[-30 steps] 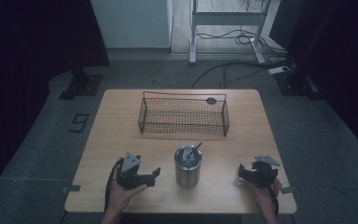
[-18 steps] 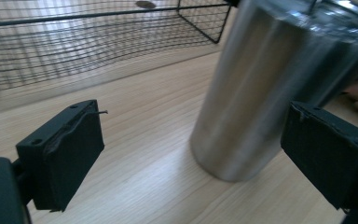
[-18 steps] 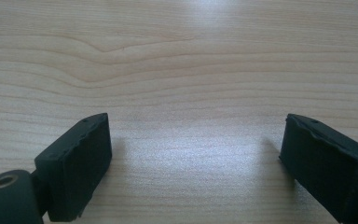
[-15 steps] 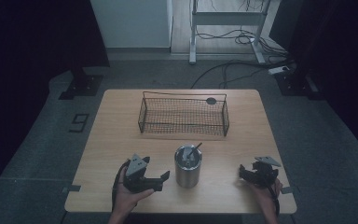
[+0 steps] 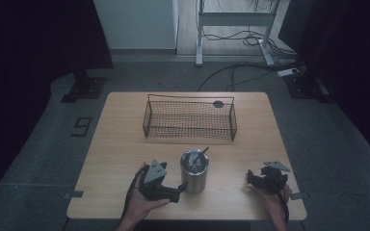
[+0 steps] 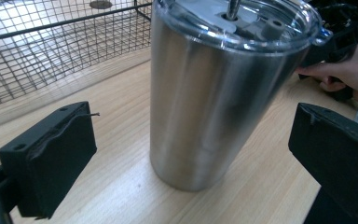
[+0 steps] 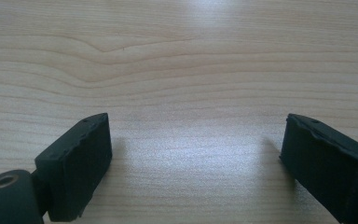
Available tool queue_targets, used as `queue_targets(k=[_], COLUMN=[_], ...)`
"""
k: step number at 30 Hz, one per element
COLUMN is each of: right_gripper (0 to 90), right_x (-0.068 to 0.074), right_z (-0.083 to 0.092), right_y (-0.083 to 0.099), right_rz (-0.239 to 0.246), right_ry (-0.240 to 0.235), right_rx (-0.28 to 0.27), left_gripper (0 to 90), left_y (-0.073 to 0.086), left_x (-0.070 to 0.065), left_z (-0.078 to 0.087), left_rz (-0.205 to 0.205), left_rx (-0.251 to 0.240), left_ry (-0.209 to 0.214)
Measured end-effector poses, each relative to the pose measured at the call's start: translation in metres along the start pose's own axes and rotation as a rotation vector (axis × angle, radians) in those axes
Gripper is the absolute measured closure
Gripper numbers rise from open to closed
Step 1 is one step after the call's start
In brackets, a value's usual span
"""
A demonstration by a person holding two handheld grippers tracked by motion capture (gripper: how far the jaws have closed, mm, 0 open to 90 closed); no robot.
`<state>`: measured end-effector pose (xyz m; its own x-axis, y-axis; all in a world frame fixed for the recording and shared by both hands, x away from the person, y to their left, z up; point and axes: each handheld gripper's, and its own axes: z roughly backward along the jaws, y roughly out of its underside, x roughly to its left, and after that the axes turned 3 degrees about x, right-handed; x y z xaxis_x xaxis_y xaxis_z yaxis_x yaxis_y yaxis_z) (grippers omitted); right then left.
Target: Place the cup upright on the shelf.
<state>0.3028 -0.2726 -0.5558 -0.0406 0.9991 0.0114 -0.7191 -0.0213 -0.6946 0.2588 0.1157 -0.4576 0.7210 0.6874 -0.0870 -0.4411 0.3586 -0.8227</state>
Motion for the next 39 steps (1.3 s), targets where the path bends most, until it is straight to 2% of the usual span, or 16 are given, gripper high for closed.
queue_targets(k=[7, 16, 19, 23, 29, 31, 33, 39], right_gripper=[8.4, 8.4, 8.4, 8.4, 8.4, 8.4, 8.4, 8.5], right_x=[0.000, 0.000, 0.000, 0.000, -0.001, -0.001, -0.001, -0.001], right_z=[0.000, 0.000, 0.000, -0.001, -0.001, -0.001, -0.001, -0.001], right_y=[0.000, 0.000, 0.000, -0.001, -0.001, -0.001, -0.001, -0.001], right_rz=[-0.001, -0.001, -0.001, 0.000, 0.001, 0.001, 0.001, 0.001], right_ry=[0.000, 0.001, 0.001, -0.001, -0.002, -0.002, -0.001, -0.001], right_rx=[0.000, 0.000, 0.000, 0.001, 0.001, 0.000, 0.001, 0.001], left_gripper=[0.0, 0.0, 0.0, 0.0, 0.0, 0.0, 0.0, 0.6], left_y=[-0.008, -0.017, -0.021, -0.029, -0.034, -0.035, -0.036, -0.036], left_x=[-0.004, -0.011, -0.011, -0.016, -0.019, -0.019, -0.020, -0.021], left_z=[-0.012, -0.028, -0.033, -0.041, -0.053, -0.059, -0.062, -0.063], left_rz=[-0.004, -0.023, -0.023, -0.045, -0.051, -0.044, -0.044, -0.063], left_rx=[0.002, 0.015, 0.011, 0.013, 0.023, -0.004, -0.016, -0.015], left_ry=[0.021, 0.012, 0.025, 0.007, -0.009, -0.018, -0.007, -0.027])
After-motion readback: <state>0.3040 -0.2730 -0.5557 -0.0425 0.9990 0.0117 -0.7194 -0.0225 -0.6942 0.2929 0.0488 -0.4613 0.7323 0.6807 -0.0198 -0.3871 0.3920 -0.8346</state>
